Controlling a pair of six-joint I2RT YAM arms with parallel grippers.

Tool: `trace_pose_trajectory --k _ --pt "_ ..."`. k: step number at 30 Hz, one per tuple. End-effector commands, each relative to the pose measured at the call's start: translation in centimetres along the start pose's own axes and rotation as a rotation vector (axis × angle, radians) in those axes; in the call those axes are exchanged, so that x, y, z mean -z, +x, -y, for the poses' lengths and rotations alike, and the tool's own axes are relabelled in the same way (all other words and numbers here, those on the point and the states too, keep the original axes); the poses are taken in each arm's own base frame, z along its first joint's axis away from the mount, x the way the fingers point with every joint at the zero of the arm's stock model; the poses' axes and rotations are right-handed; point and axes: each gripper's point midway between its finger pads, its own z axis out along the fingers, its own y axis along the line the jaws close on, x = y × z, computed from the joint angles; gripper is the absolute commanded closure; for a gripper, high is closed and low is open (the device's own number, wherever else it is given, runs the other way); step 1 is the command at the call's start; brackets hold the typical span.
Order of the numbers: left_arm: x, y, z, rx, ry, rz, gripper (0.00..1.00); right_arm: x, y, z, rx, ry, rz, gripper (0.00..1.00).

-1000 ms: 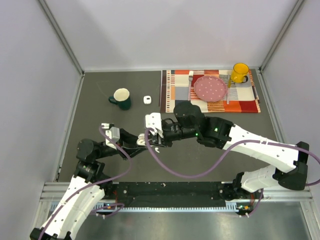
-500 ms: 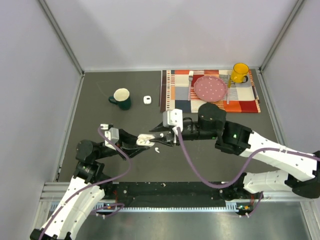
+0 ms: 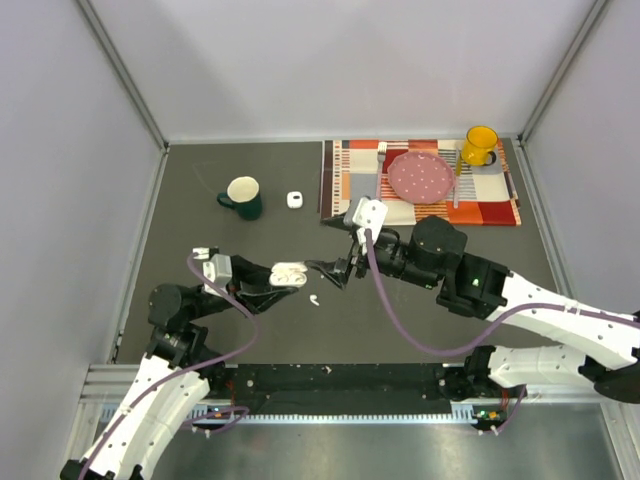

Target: Insert the wireless bluetooth earbuds into the charging case

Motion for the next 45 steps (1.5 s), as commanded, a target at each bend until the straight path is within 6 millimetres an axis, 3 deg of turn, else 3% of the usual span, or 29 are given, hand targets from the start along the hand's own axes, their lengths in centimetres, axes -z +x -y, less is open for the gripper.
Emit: trace_pose_trajectory --k 1,2,3,4,8,11,13,16,19,22,23,24,26,33,38,43,45 --pt "-0.2 -2.2 0.3 -0.055 0.002 0.067 1.0 0.9 -1.5 3.4 -0.184 0.164 0.001 0.16" --pt "-0.2 -2.3 0.3 -0.051 0.0 0.073 1.0 1.1 -3.3 2.8 -0.233 0.084 0.011 0.12" --pt "-0.2 -2.3 0.2 -0.047 -0.002 0.077 1.0 0.9 -1.4 2.6 -0.287 0.05 -0.088 0.07" --pt "-0.2 -2.3 0.3 -0.047 -0.002 0.082 1.0 1.1 -1.8 3.6 -0.377 0.067 -0.081 0.01" --pt "-0.3 -2.6 0.3 -0.055 -0.003 0.091 1.0 1.4 -1.3 6.5 -0.545 0.181 -0.049 0.01" --pt "-0.3 -2.7 0.2 -0.054 -0.003 0.091 1.0 1.5 -0.8 6.9 -0.689 0.188 -0.048 0.01" --pt "-0.4 -2.8 0.1 -0.051 -0.004 0.091 1.0 1.1 -0.7 5.5 -0.723 0.1 -0.066 0.01" --pt "-0.4 -2.8 0.0 -0.043 -0.005 0.093 1.0 0.9 -0.2 5.7 -0.774 0.097 -0.074 0.01" --pt "-0.5 -2.8 0.0 -0.038 -0.004 0.094 1.0 1.2 -0.9 6.8 -0.864 0.075 0.005 0.01" --pt "-0.5 -2.9 0.0 -0.042 -0.006 0.101 1.0 1.9 -2.9 6.6 -0.898 -0.042 0.159 0.01" --pt "-0.5 -2.8 0.0 -0.039 -0.005 0.1 1.0 1.9 -1.6 6.2 -0.912 -0.064 0.16 0.01" --pt "-0.6 -2.8 -0.1 -0.039 -0.005 0.099 1.0 2.2 -3.0 6.2 -0.862 -0.119 0.227 0.01" --pt "-0.6 -2.9 0.0 -0.038 0.0 0.101 1.0 2.3 -2.8 5.9 -0.903 -0.161 0.218 0.01" --pt "-0.9 -2.8 -0.2 -0.02 0.012 0.102 1.0 0.6 0.6 6.8 -0.965 -0.098 0.128 0.01" --pt "-0.9 -2.6 -0.1 -0.01 0.022 0.099 1.0 -0.1 5.0 9.0 -1.009 0.111 -0.021 0.01" --pt "-0.8 -1.7 0.1 0.01 0.037 0.086 1.0 -0.1 7.1 10.1 -0.986 0.261 -0.094 0.01" --pt "-0.8 -1.6 0.1 0.011 0.038 0.084 1.0 -0.1 8.5 9.2 -0.957 0.311 -0.173 0.01"
